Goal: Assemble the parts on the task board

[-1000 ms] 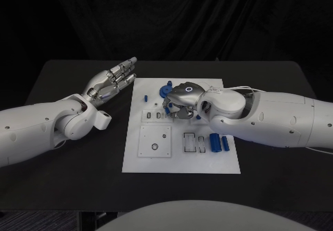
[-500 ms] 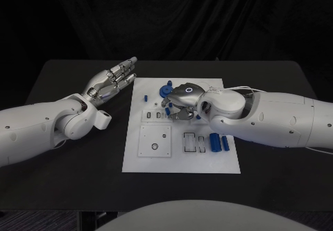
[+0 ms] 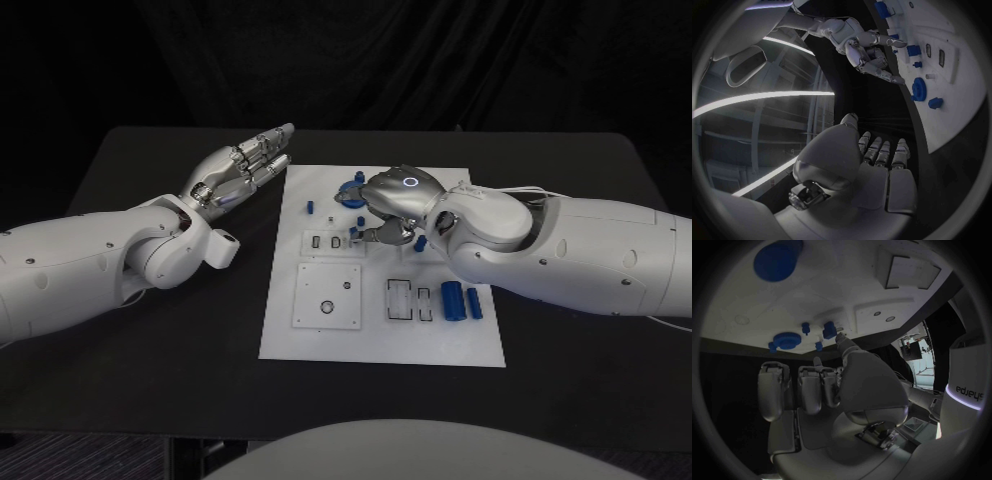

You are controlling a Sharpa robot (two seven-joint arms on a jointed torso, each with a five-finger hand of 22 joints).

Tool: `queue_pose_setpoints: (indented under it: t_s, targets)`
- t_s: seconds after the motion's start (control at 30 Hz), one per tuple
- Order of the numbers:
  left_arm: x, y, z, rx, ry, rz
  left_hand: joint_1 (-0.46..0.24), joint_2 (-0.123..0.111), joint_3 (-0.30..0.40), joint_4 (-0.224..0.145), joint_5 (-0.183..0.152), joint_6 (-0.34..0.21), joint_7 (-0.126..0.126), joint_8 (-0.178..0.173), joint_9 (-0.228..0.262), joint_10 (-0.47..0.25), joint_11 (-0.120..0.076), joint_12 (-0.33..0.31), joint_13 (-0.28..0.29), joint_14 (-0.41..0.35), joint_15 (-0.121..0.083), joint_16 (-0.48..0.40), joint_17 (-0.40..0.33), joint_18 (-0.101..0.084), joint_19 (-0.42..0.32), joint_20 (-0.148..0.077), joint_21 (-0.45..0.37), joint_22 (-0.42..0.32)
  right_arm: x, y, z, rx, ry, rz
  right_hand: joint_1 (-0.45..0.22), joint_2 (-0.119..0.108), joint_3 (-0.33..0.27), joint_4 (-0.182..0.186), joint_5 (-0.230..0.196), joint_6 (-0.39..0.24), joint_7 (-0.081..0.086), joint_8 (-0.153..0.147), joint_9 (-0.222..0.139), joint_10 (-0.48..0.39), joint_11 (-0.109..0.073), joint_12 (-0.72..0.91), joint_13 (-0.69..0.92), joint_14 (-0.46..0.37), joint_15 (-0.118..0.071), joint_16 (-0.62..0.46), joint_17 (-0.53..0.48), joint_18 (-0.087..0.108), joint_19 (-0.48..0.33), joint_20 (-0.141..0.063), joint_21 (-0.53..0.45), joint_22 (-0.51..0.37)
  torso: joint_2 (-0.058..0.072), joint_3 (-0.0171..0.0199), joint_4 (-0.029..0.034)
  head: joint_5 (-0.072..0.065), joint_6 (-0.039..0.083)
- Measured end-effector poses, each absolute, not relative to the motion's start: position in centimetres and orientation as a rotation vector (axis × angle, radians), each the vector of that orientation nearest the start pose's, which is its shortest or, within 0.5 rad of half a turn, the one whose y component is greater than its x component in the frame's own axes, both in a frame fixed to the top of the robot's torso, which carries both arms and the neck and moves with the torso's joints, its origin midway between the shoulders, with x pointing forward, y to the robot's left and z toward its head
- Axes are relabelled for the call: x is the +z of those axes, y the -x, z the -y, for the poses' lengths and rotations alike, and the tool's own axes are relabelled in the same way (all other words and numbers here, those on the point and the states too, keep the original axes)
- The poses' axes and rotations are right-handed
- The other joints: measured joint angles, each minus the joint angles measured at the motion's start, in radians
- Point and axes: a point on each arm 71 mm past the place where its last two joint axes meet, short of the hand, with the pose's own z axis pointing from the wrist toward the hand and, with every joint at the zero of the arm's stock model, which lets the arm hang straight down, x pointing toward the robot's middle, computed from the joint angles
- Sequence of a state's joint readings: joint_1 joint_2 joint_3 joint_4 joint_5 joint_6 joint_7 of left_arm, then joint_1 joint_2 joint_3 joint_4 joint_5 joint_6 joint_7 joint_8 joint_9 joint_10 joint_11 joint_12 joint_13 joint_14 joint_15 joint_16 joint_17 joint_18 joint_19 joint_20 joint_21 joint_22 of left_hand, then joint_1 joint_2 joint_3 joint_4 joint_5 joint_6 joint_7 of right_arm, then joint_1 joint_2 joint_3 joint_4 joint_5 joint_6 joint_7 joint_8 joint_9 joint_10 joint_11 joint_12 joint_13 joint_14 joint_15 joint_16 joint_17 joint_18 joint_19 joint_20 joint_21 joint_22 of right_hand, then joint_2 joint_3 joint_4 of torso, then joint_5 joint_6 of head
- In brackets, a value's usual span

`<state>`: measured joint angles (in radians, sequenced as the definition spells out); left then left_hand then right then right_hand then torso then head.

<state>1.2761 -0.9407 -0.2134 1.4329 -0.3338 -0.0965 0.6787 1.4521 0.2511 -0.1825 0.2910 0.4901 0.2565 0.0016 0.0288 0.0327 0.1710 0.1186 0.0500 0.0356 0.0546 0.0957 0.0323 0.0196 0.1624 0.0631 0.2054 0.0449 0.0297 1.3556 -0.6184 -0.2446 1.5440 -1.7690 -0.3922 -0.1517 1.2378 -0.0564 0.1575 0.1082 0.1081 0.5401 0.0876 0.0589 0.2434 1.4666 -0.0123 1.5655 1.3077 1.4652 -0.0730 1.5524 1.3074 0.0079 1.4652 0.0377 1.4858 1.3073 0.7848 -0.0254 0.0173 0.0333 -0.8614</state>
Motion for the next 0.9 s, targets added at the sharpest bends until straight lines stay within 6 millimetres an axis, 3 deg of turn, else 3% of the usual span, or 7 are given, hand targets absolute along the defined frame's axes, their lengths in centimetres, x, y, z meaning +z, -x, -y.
queue_pose_setpoints:
  t_s: [0.27,0.37,0.53,0.63,0.7,0.8,0.9]
  targets:
    - [-18.3,-47.6,-27.0,-1.511,0.499,-1.428,0.016,-0.004,-0.048,0.001,-0.020,0.062,0.040,0.008,0.007,0.285,0.059,0.399,0.143,0.366,0.043,0.379,0.144,0.000,0.396,0.009,0.251,0.126,-16.0,-46.7,12.3,0.719,0.557,-1.304,-0.008,0.002,-0.011,0.061,-0.025,-0.100,0.013,-0.009,-0.057,0.000,0.014,0.000,0.000,0.001,0.008,0.000,0.000,0.000,0.002,0.009,-0.005,0.000,-0.034,0.0039,0.0051,0.021,0.023]
    - [-18.2,-47.5,-26.9,-1.473,0.453,-1.419,0.094,-0.023,-0.008,-0.007,0.038,0.301,0.113,0.056,0.036,0.375,0.063,0.790,0.387,0.482,0.047,0.768,0.365,-0.009,0.547,0.000,0.422,0.221,-15.6,-46.8,13.6,0.737,0.529,-1.274,-0.008,0.002,-0.012,0.078,-0.025,-0.099,0.014,-0.009,-0.060,0.000,0.014,0.000,0.000,0.001,0.008,0.000,0.000,0.000,0.002,0.009,0.001,0.000,-0.051,0.0071,0.0056,0.028,0.022]
    - [-18.2,-47.7,-26.3,-1.417,0.347,-1.421,0.089,-0.051,0.045,0.002,0.026,0.500,0.161,0.093,0.052,0.473,0.023,1.100,0.652,0.542,0.020,1.158,0.594,-0.009,0.646,-0.008,0.721,0.413,-15.1,-47.0,16.2,0.738,0.486,-1.253,-0.009,0.012,-0.007,0.089,-0.022,-0.067,0.017,-0.003,-0.057,0.000,0.014,0.000,0.000,0.000,0.014,0.000,0.000,0.000,-0.002,0.013,0.001,0.000,-0.083,0.0145,-0.0003,0.046,0.007]
    - [-18.3,-48.2,-25.5,-1.377,0.294,-1.450,0.041,-0.048,0.056,0.003,-0.013,0.568,0.183,0.128,0.061,0.874,0.007,1.329,1.059,0.749,-0.004,1.323,0.808,-0.009,0.695,-0.020,0.853,0.510,-15.2,-47.3,17.7,0.721,0.464,-1.259,0.009,0.029,-0.003,0.093,0.003,-0.041,0.018,0.001,-0.056,0.000,0.014,0.000,0.000,0.000,0.014,0.000,0.000,0.000,-0.001,0.013,0.001,0.000,-0.102,0.0198,-0.0034,0.056,0.002]
    - [-18.6,-48.8,-25.3,-1.332,0.279,-1.486,-0.024,-0.027,0.049,0.002,-0.046,0.597,0.177,0.143,0.068,1.048,0.005,1.402,1.211,0.941,-0.013,1.410,0.998,-0.009,0.712,-0.022,0.918,0.559,-15.2,-47.4,18.3,0.713,0.452,-1.264,0.013,0.034,-0.003,0.093,0.011,-0.040,0.019,0.001,-0.056,-0.003,0.018,0.000,0.000,0.000,0.014,0.000,0.000,0.000,0.002,0.016,0.001,0.000,-0.115,0.0236,-0.0061,0.063,-0.003]
    - [-19.0,-49.1,-25.0,-1.283,0.267,-1.530,-0.078,-0.005,0.038,0.004,-0.059,0.621,0.161,0.166,0.076,1.169,0.040,1.410,1.268,1.200,-0.025,1.492,1.218,-0.007,0.751,-0.031,1.040,0.668,-15.3,-47.5,19.0,0.706,0.442,-1.270,0.014,0.034,-0.003,0.093,0.011,-0.029,0.019,0.001,-0.056,-0.004,0.018,0.000,0.000,0.000,0.014,0.000,0.000,0.000,0.002,0.016,0.001,0.000,-0.126,0.0277,-0.0089,0.067,-0.005]
    - [-19.4,-49.1,-24.1,-1.220,0.222,-1.593,-0.117,-0.012,0.016,0.002,-0.099,0.672,0.132,0.218,0.105,1.224,0.030,1.410,1.273,1.377,-0.044,1.535,1.284,-0.041,1.076,-0.063,1.296,1.029,-15.3,-47.5,19.6,0.695,0.430,-1.279,0.018,0.038,-0.003,0.093,0.016,-0.019,0.019,0.001,-0.054,-0.004,0.018,0.000,0.000,0.000,0.014,0.000,0.000,0.000,0.002,0.016,0.001,0.000,-0.138,0.0338,-0.0132,0.070,-0.009]
